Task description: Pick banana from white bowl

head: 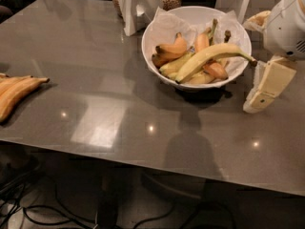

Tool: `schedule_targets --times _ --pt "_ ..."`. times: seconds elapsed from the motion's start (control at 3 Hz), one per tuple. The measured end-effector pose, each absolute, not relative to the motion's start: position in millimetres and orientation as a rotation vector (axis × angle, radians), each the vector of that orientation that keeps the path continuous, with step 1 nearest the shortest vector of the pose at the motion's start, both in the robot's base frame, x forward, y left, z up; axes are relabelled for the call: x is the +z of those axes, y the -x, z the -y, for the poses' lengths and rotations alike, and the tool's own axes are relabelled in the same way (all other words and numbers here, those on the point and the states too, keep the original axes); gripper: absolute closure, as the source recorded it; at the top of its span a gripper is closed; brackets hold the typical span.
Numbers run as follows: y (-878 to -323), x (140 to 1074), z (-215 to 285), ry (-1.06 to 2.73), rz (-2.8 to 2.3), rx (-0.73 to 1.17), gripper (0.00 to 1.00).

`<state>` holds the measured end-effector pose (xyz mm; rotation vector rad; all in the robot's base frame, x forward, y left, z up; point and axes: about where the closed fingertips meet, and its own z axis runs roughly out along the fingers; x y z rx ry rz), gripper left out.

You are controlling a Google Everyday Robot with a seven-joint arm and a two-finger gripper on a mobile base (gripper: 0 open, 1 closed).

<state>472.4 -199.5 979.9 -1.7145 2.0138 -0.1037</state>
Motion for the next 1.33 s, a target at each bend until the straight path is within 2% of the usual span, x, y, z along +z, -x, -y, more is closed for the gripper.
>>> schedule_targets --times 1.0,1.33 --pt "-573 984 147 1.816 -1.672 -0.095 0.02" --pt "-593 979 136 1.859 -1.637 -0.115 0.21"
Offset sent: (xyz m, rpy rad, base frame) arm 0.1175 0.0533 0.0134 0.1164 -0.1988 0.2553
